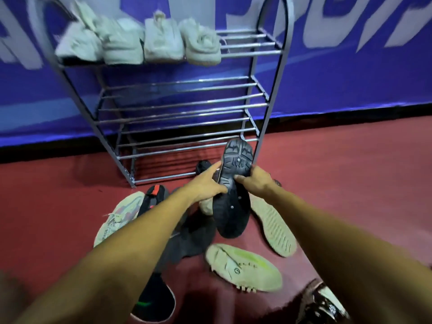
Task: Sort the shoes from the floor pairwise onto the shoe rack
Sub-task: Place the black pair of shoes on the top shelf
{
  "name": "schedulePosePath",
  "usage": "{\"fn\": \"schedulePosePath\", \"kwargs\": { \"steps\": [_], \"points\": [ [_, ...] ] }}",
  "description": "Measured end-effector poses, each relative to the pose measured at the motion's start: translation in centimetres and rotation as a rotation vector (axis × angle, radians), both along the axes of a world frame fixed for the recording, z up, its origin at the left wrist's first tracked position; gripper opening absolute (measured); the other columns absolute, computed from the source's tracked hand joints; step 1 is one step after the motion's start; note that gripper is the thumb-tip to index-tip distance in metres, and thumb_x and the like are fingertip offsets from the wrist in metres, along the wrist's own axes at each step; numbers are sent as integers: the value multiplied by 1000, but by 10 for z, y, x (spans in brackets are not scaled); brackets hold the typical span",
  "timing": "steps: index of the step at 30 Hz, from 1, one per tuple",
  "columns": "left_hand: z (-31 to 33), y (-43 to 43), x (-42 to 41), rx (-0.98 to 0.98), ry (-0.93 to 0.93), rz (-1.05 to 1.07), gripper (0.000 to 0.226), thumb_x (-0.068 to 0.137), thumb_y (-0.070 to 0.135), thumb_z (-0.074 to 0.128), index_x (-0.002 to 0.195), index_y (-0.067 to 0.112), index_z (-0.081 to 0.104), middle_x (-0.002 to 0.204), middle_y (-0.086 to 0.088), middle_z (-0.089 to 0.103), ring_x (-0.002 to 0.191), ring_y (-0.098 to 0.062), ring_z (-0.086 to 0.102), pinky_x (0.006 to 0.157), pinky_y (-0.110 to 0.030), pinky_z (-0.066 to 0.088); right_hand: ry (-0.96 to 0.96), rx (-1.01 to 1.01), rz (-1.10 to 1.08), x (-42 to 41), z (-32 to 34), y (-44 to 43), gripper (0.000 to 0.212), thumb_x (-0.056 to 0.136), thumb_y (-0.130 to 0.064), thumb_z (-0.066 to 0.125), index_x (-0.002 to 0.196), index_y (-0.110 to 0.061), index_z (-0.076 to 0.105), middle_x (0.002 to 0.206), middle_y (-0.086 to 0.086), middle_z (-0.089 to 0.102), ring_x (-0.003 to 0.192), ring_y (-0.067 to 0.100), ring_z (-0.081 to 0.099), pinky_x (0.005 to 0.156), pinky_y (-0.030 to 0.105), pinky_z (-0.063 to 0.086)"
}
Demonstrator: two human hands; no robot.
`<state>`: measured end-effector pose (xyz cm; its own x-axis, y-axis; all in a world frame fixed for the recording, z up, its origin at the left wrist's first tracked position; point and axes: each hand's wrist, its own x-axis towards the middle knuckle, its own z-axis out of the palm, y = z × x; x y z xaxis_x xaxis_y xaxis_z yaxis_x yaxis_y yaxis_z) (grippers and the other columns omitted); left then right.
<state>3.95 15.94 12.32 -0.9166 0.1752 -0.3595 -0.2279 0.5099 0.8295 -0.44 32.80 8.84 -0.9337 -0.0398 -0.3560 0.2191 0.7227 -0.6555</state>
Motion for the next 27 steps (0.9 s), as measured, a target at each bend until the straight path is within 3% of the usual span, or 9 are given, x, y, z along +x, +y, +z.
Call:
{"fn": "schedulePosePath", "kwargs": {
  "steps": [4, 8, 11, 14, 16, 20, 23, 25, 27],
  "points": [
    [63, -11, -18, 9, 147, -3, 87, 83, -9, 66, 155, 22, 26, 50, 8, 58, 44, 2, 51, 51, -11, 42, 113, -111, 49, -15, 80, -3, 50, 81, -53, 70, 115, -17, 70, 107, 6, 73, 93, 24, 67, 80, 32, 54],
    [114, -23, -31, 43, 292, -14, 90, 80, -2, 74, 153, 27, 31, 79, -14, 61, 71, -20, 52, 65, -30, 43, 178, -360, 52, -10, 143, -7, 39, 83, -50, 74, 107, -19, 75, 90, -8, 72, 77, 8, 65, 65, 20, 48],
    [131, -27, -33, 132, 340, 5, 84, 79, 8, 79, 148, 31, 38, 78, -4, 62, 67, -17, 49, 66, -31, 39, 175, -463, 17, -10, 166, -11, 44, 79, -52, 77, 104, -16, 75, 90, -3, 76, 77, 10, 71, 64, 21, 52],
    [136, -25, -30, 268, 273, 91, 57, 85, 22, 75, 136, 29, 49, 81, 11, 70, 70, -10, 57, 69, -29, 41, 164, -490, -37, -10, 179, -13, 41, 74, -52, 76, 83, -13, 69, 67, -3, 67, 55, 10, 60, 55, 24, 47],
    [138, -24, -30, 340, 250, 151, 32, 90, 23, 68, 121, 25, 61, 79, 11, 70, 63, -5, 57, 64, -26, 39, 133, -570, -56, -10, 186, -14, 39, 76, -49, 71, 86, -12, 65, 72, 7, 62, 52, 13, 52, 47, 18, 40],
    [129, -31, -35, 125, 320, 238, 7, 92, 18, 61, 90, 22, 66, 75, 4, 63, 64, -11, 52, 54, -22, 36, 87, -706, -63, -7, 201, -9, 33, 88, -46, 63, 95, -14, 61, 80, 11, 64, 63, 17, 52, 59, 22, 42],
    [121, -36, -29, 206, 80, 170, 23, 95, 27, 58, 73, 22, 66, 60, 6, 58, 51, -9, 43, 51, -24, 26, 72, -803, -93, -12, 202, -7, 36, 87, -52, 64, 95, -17, 65, 87, 7, 72, 71, 17, 63, 67, 23, 46],
    [121, -34, -26, 418, -94, 105, 23, 97, 29, 55, 85, 18, 71, 67, 1, 66, 53, -12, 48, 57, -28, 34, 73, -880, -108, -17, 200, -9, 37, 86, -53, 66, 98, -18, 67, 94, 4, 73, 75, 16, 68, 65, 23, 51],
    [122, -28, -29, 524, -112, 119, 23, 98, 22, 52, 103, 9, 70, 89, -13, 72, 71, -20, 65, 73, -31, 47, 67, -943, -122, -19, 200, -8, 38, 86, -52, 68, 98, -15, 67, 89, 4, 73, 72, 15, 69, 61, 23, 53]
  ]
}}
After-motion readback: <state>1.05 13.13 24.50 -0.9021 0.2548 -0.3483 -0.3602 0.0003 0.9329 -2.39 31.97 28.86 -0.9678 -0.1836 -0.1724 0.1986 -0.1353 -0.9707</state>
